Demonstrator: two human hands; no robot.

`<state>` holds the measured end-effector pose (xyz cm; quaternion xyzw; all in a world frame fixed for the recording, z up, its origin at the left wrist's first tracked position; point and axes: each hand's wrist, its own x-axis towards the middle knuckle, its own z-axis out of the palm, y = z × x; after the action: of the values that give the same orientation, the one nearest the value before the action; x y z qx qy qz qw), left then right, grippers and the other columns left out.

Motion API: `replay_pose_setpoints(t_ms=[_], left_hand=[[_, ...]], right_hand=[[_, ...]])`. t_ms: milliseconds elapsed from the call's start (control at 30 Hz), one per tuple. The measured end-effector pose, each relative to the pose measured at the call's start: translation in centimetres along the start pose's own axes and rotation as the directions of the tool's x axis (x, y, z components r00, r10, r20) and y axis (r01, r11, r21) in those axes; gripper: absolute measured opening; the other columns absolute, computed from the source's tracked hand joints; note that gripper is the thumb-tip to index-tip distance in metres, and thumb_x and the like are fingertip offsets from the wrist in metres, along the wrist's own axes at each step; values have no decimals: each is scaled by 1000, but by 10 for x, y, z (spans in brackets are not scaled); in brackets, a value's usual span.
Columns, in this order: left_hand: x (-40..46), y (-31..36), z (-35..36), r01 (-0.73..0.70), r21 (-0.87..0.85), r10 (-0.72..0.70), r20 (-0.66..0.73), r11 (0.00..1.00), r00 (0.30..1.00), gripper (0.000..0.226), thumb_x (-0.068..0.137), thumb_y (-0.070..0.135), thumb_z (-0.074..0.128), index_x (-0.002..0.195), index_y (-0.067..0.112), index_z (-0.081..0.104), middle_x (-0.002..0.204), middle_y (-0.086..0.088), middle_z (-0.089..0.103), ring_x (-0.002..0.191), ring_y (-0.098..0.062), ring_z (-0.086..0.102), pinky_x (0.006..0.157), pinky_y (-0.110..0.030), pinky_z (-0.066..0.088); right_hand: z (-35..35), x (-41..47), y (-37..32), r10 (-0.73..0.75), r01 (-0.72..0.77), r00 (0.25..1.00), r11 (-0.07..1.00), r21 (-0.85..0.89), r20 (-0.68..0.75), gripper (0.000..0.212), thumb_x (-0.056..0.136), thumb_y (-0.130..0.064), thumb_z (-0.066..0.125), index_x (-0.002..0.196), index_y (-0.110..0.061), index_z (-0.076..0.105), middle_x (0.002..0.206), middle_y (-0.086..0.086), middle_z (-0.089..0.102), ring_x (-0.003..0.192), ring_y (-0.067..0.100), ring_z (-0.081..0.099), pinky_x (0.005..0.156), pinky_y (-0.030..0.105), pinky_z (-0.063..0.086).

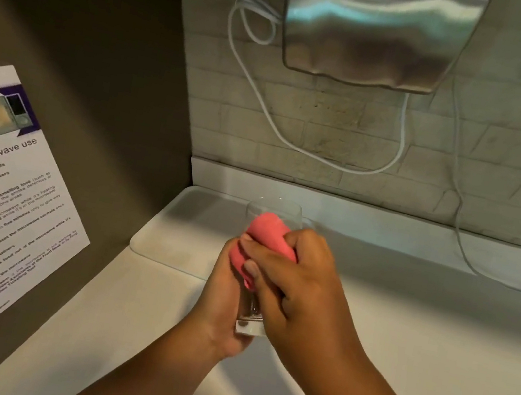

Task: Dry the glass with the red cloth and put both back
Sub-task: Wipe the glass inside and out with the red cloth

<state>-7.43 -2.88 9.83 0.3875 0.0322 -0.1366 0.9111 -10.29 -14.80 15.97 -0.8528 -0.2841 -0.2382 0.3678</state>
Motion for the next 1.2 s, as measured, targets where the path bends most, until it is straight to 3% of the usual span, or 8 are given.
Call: replay_pose_setpoints(t_ms=[133, 267, 467, 567, 700, 833, 967, 1200], left_hand=[[0, -4, 10, -61, 45, 62, -25, 997, 998, 53, 82, 61, 74, 115, 21, 82, 113, -9, 80, 111, -22, 74, 89, -37, 59], [2, -7, 11, -148, 115, 155, -57, 982, 986, 42, 87, 57, 64, 107, 25, 83, 105, -3, 78, 87, -16, 71, 72, -32, 55], [0, -8, 13, -159, 90, 167, -84, 983, 982, 55, 81, 62, 66, 112, 19, 80, 117, -9, 73, 97, -29, 60, 79, -41, 49], [1, -4, 14, -145, 86, 154, -106, 986, 982, 58, 79, 66, 65, 113, 21, 80, 115, -8, 76, 97, -28, 69, 79, -43, 55], [6, 5, 13, -62, 84, 77, -184, 995, 980, 60, 89, 63, 59, 123, 17, 77, 128, -26, 71, 124, -39, 67, 103, -52, 51], [9, 0, 13, -2, 67, 12, -157, 998, 988, 57, 91, 67, 58, 118, 21, 81, 114, -11, 79, 111, -27, 75, 83, -38, 62], [8, -13, 12, -34, 63, 45, -174, 997, 984, 55, 87, 70, 61, 114, 26, 83, 118, -9, 80, 108, -24, 76, 86, -41, 61], [5, -17, 14, -61, 93, 80, -214, 994, 974, 70, 88, 61, 60, 128, 4, 69, 115, -16, 61, 82, -25, 57, 59, -33, 56]], right_hand=[[-5, 23, 4, 7, -5, 999, 998, -59, 44, 32, 97, -37, 56, 122, -23, 70, 104, -8, 46, 97, 2, 39, 80, 7, 35], [-4, 39, 18, 74, -74, 991, 997, 1, -113, 30, 96, -22, 63, 125, -20, 70, 100, -3, 49, 99, 17, 51, 83, 25, 47], [5, 35, 26, 211, -190, 955, 975, 117, -206, 33, 97, -26, 61, 130, -26, 66, 101, -8, 49, 93, -4, 52, 81, 0, 40], [7, 27, 29, 301, -258, 928, 944, 204, -221, 33, 97, -23, 62, 130, -24, 66, 96, -8, 50, 90, -7, 54, 80, 0, 41], [10, 11, 18, 288, -244, 945, 936, 253, -154, 31, 96, -18, 63, 126, -22, 68, 99, -10, 54, 96, -6, 57, 83, 6, 45], [14, 12, 10, 178, -157, 977, 972, 177, -114, 17, 96, -9, 62, 109, -9, 73, 90, -10, 49, 89, -11, 51, 73, 0, 38], [10, 25, 23, 93, -94, 995, 995, -19, -25, 26, 97, -24, 62, 121, -19, 71, 98, -8, 47, 93, 3, 48, 78, 7, 38], [13, 45, 51, 292, -257, 940, 946, 200, -176, 30, 97, -25, 63, 126, -22, 69, 105, -4, 55, 94, -7, 54, 83, -3, 37]])
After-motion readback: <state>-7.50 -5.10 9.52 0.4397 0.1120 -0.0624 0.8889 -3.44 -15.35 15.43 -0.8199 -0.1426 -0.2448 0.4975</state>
